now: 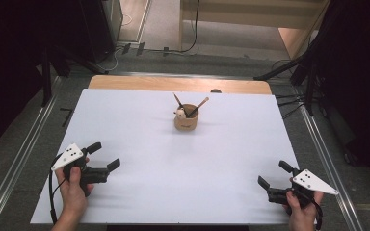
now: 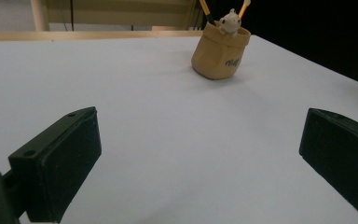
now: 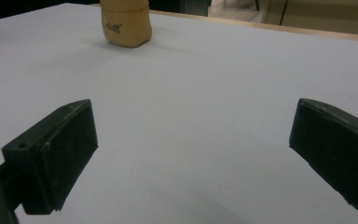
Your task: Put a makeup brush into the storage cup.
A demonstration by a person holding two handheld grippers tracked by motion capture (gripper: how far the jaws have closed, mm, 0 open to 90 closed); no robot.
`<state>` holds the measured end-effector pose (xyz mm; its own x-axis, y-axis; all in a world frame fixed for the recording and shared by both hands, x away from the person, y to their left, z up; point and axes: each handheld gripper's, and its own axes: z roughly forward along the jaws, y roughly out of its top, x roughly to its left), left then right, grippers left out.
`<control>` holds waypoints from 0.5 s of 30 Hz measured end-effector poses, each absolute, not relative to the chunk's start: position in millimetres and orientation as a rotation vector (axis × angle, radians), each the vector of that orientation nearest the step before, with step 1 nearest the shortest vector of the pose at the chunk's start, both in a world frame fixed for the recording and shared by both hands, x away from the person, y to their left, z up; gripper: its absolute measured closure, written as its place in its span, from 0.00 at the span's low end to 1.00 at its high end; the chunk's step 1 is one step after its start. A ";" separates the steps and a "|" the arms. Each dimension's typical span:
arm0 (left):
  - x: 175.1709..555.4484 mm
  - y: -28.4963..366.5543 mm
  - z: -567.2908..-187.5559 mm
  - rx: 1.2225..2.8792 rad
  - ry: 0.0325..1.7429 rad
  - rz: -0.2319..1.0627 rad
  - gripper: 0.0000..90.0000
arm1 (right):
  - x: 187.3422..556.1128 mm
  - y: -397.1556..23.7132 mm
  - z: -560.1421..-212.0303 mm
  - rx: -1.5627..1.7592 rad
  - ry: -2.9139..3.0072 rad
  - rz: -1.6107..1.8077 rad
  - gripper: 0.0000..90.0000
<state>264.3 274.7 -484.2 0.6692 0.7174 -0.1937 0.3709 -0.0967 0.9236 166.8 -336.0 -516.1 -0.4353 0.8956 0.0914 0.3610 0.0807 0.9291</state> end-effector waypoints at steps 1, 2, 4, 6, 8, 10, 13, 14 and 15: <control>262.6 276.4 -484.6 1.705 0.896 0.371 0.00 | 166.7 -336.1 -515.7 1.239 1.844 1.346 0.02; 260.7 278.0 -485.0 1.705 0.898 0.378 0.00 | 166.7 -336.2 -515.3 1.236 1.843 1.345 0.02; 256.6 281.0 -484.5 1.712 0.893 0.394 0.00 | 167.0 -336.7 -515.2 1.232 1.845 1.339 0.02; 253.1 283.9 -483.7 1.722 0.890 0.408 0.00 | 167.8 -338.2 -515.7 1.242 1.836 1.340 0.02; 250.2 287.4 -483.8 1.709 0.901 0.405 0.00 | 167.2 -339.3 -515.0 1.247 1.829 1.340 0.02; 246.1 290.9 -483.3 1.702 0.906 0.400 0.00 | 166.5 -339.1 -514.1 1.239 1.827 1.342 0.02; 238.7 294.7 -483.7 1.703 0.901 0.394 0.00 | 166.7 -339.1 -514.3 1.236 1.828 1.341 0.02; 236.9 295.7 -484.9 1.715 0.898 0.396 0.00 | 166.6 -338.9 -514.1 1.238 1.828 1.339 0.02; 235.5 296.2 -486.4 1.725 0.898 0.396 0.00 | 166.6 -338.8 -514.0 1.237 1.829 1.340 0.02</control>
<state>235.5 296.2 -486.4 0.6571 0.7342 -0.1707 0.3686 -0.1155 0.9224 166.6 -338.8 -514.0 -0.4238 0.9018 0.0838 0.3517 0.0786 0.9328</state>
